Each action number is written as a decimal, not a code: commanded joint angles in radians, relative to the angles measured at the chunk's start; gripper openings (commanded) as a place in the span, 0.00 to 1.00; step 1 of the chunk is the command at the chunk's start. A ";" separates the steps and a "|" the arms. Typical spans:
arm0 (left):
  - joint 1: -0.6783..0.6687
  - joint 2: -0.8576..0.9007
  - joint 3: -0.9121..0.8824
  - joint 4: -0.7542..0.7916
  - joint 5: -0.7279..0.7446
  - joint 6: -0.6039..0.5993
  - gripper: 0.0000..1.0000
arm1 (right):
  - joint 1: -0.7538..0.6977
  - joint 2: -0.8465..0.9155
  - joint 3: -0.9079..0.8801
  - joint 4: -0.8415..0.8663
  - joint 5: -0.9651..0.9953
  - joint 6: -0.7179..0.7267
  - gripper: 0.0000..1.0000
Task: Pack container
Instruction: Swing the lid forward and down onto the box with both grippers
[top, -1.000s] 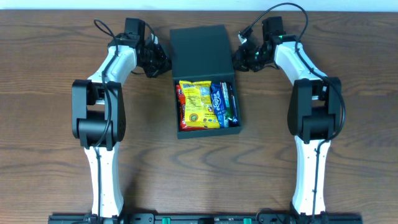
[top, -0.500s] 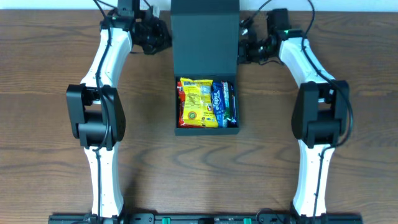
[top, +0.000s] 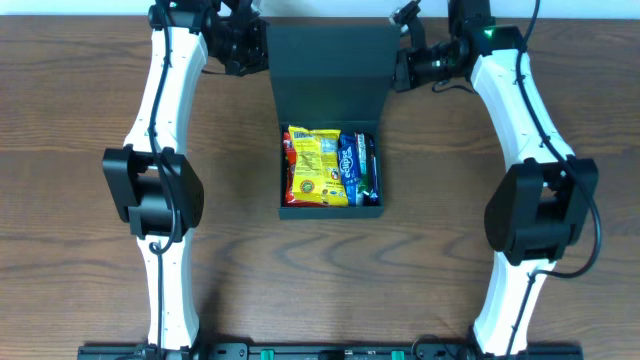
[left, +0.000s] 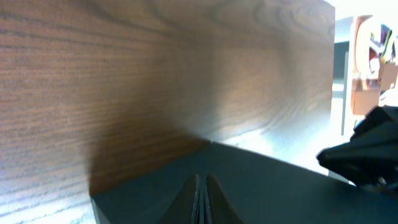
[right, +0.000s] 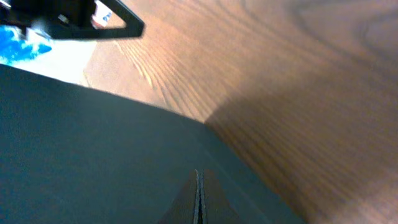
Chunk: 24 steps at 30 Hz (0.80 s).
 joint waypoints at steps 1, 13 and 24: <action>-0.001 -0.024 0.032 -0.041 0.011 0.108 0.06 | 0.015 -0.043 0.013 -0.040 0.039 -0.084 0.01; -0.005 -0.067 0.032 -0.167 -0.049 0.193 0.06 | 0.033 -0.117 0.013 -0.168 0.296 -0.166 0.01; -0.094 -0.067 0.032 -0.277 -0.253 0.251 0.06 | 0.034 -0.244 0.013 -0.213 0.602 -0.109 0.01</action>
